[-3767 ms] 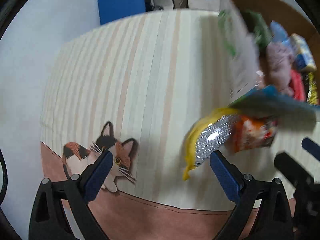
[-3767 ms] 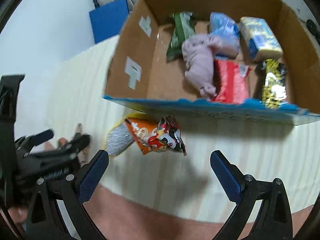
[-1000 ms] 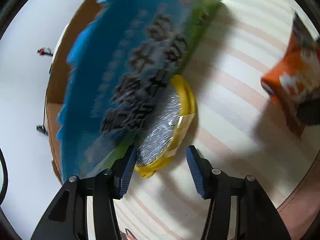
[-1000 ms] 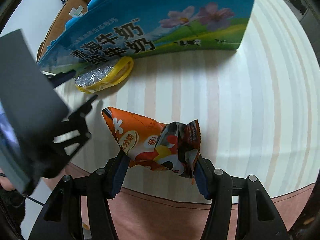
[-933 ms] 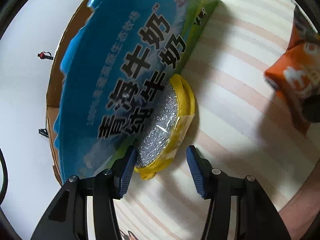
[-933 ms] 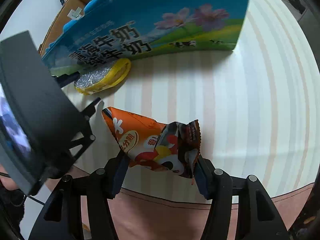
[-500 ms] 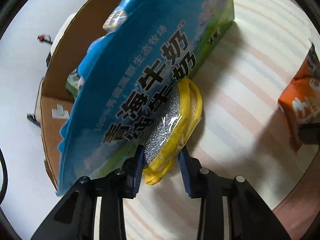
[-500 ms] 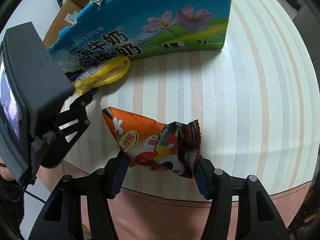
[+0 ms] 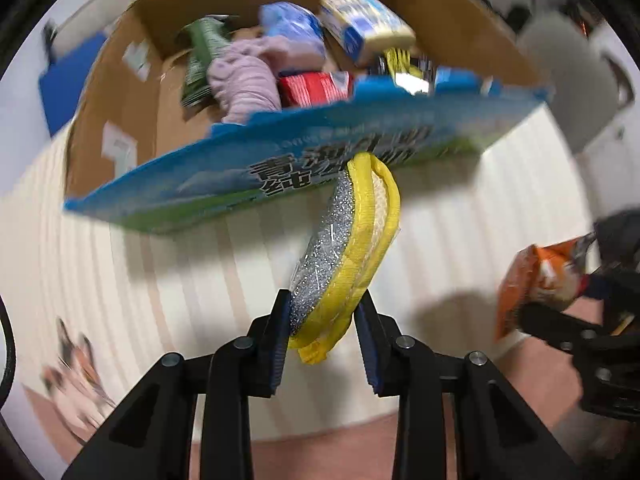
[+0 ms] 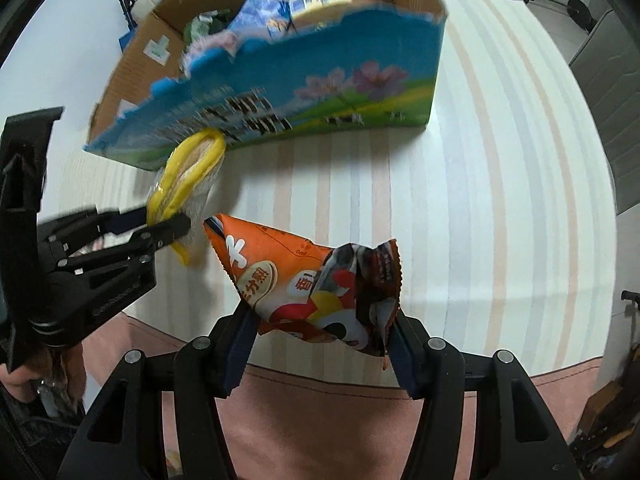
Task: Organize soft objects
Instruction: 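Lift both items over the box and open both tools to drop them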
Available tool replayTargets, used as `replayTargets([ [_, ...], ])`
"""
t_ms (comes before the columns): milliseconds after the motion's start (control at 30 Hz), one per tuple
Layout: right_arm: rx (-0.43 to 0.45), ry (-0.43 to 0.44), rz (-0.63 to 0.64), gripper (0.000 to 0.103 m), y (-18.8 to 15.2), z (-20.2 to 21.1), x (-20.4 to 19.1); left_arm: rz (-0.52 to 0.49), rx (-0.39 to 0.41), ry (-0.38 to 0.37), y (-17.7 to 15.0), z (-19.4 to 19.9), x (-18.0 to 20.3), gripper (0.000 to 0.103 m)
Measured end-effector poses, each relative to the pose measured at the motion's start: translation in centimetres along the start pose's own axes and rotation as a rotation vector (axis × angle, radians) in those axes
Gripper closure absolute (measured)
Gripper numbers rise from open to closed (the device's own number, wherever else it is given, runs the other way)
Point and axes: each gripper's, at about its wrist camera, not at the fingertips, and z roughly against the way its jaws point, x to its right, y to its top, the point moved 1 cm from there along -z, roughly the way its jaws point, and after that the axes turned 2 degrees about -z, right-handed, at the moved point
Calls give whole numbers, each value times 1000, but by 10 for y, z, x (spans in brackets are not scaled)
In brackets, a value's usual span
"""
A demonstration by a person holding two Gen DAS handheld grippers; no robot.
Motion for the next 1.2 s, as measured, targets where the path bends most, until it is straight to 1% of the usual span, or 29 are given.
replayTargets([
  [133, 46, 19, 3, 42, 5, 36, -8, 110, 42, -96, -4, 42, -14, 74],
  [200, 66, 35, 6, 42, 10, 54, -12, 148, 67, -127, 8, 59, -15, 74],
  [233, 83, 45, 7, 42, 15, 67, -16, 168, 84, -147, 7, 72, -10, 74],
  [333, 125, 57, 23, 42, 27, 96, -26, 205, 115, -163, 26, 91, -19, 74],
  [367, 135, 60, 27, 42, 32, 102, -29, 217, 122, -159, 39, 91, -7, 74],
  [400, 148, 59, 32, 42, 40, 111, -34, 227, 126, -148, 43, 97, -10, 74],
  [500, 165, 27, 43, 42, 65, 124, -39, 243, 116, -106, 76, 102, -27, 74],
  [533, 165, 4, 63, 42, 76, 127, -43, 239, 109, -93, 88, 95, -22, 74],
  [600, 162, -71, 129, 42, 97, 130, -51, 247, 86, -67, 102, 85, -32, 74],
  [633, 145, -135, 198, 42, 112, 128, -58, 255, 61, -56, 108, 74, -38, 74],
  [700, 98, -213, 296, 42, 134, 121, -62, 275, 26, -45, 118, 68, -46, 74],
  [733, 60, -271, 360, 42, 147, 112, -67, 282, 6, -45, 123, 62, -51, 74],
  [800, -25, -349, 441, 42, 166, 93, -68, 303, -27, -48, 131, 50, -58, 74],
  [933, -202, -419, 521, 42, 192, 53, -66, 320, -92, -49, 143, 28, -65, 74],
  [1033, -295, -475, 558, 42, 200, 24, -63, 326, -140, -50, 147, 12, -68, 74],
  [1067, -321, -493, 566, 42, 200, 16, -62, 317, -164, -54, 148, 6, -68, 70],
  [1133, -370, -516, 569, 41, 201, -1, -57, 292, -239, -39, 148, -10, -65, 69],
  [1167, -404, -516, 561, 39, 201, -9, -54, 287, -250, -36, 147, -14, -64, 68],
  [1200, -419, -521, 554, 38, 201, -14, -52, 283, -253, -43, 147, -17, -64, 63],
])
